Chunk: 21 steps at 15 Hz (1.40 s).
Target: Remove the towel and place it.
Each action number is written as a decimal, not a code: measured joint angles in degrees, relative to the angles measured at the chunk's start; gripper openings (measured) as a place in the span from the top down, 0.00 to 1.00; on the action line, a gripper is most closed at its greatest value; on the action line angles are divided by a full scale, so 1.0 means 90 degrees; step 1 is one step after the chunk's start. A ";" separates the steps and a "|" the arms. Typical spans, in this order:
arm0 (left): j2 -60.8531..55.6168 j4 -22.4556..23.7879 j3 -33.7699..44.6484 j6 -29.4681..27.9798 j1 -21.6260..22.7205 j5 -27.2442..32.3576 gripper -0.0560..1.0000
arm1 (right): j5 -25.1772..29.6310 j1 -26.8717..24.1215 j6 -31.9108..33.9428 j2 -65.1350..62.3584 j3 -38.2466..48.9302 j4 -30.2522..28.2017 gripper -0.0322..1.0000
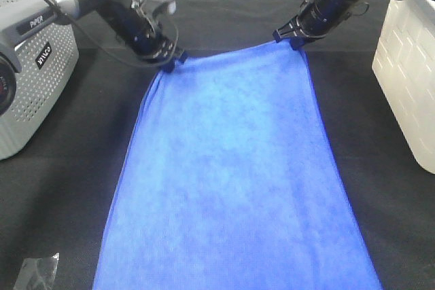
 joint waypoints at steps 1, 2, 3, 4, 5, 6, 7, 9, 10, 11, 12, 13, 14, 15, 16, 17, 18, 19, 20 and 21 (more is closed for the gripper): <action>0.0000 0.0013 -0.0140 0.0019 0.0000 -0.0121 0.94 | -0.0089 0.0000 0.0000 0.0000 0.0000 -0.0006 0.97; 0.0000 0.0019 -0.0216 0.0057 0.0000 -0.0248 0.94 | -0.0172 0.0000 -0.0013 0.0000 0.0000 -0.0038 0.97; 0.0000 0.0070 -0.0236 0.0108 0.0000 -0.0446 0.94 | -0.0344 0.0000 -0.0045 0.0000 0.0000 -0.0051 0.97; 0.0000 0.0127 -0.0236 0.0115 0.0000 -0.0611 0.94 | -0.0516 0.0000 -0.0102 0.0000 0.0000 -0.0051 0.97; 0.0000 0.0216 -0.0236 0.0134 0.0000 -0.0815 0.94 | -0.0681 0.0000 -0.0127 0.0000 0.0000 -0.0051 0.97; 0.0000 0.0286 -0.0236 0.0134 0.0000 -0.1050 0.94 | -0.0872 0.0000 -0.0146 0.0000 0.0000 -0.0051 0.97; 0.0000 0.0306 -0.0236 0.0134 0.0000 -0.1311 0.94 | -0.1044 0.0000 -0.0153 0.0000 0.0000 -0.0051 0.97; 0.0000 0.0357 -0.0236 0.0166 0.0000 -0.1738 0.94 | -0.1375 0.0000 -0.0153 0.0000 0.0000 -0.0051 0.97; 0.0000 0.0407 -0.0236 0.0166 0.0000 -0.1974 0.94 | -0.1547 0.0000 -0.0153 0.0000 0.0000 -0.0051 0.97; 0.0000 0.0452 -0.0236 0.0178 0.0000 -0.2203 0.94 | -0.1738 0.0000 -0.0153 0.0000 0.0000 -0.0025 0.97; 0.0032 0.0452 -0.0242 0.0185 0.0000 -0.2292 0.94 | -0.1827 0.0000 -0.0153 0.0013 0.0000 0.0025 0.97; 0.0089 0.0458 -0.0242 0.0185 0.0000 -0.2343 0.94 | -0.1897 0.0000 -0.0153 0.0025 0.0000 0.0076 0.97; 0.0172 0.0477 -0.0242 0.0185 0.0000 -0.2368 0.94 | -0.1942 0.0000 -0.0153 0.0070 -0.0006 0.0095 0.97; 0.0236 0.0509 -0.0242 0.0185 0.0000 -0.2387 0.94 | -0.1948 0.0000 -0.0153 0.0127 -0.0013 0.0102 0.97; 0.0299 0.0509 -0.0242 0.0185 0.0000 -0.2413 0.94 | -0.1948 0.0000 -0.0153 0.0223 -0.0013 0.0102 0.97; 0.0344 0.0516 -0.0242 0.0191 0.0000 -0.2457 0.94 | -0.1948 0.0000 -0.0153 0.0274 -0.0013 0.0102 0.97; 0.0388 0.0522 -0.0242 0.0191 0.0000 -0.2546 0.94 | -0.2012 0.0000 -0.0153 0.0344 -0.0013 0.0121 0.97; 0.0420 0.0522 -0.0242 0.0191 0.0000 -0.2597 0.94 | -0.2094 0.0000 -0.0153 0.0388 -0.0013 0.0140 0.97; 0.0446 0.0522 -0.0242 0.0191 0.0000 -0.2648 0.94 | -0.2133 0.0000 -0.0153 0.0446 -0.0013 0.0204 0.97; 0.0471 0.0522 -0.0242 0.0191 0.0000 -0.2712 0.94 | -0.2196 0.0000 -0.0153 0.0484 -0.0013 0.0255 0.97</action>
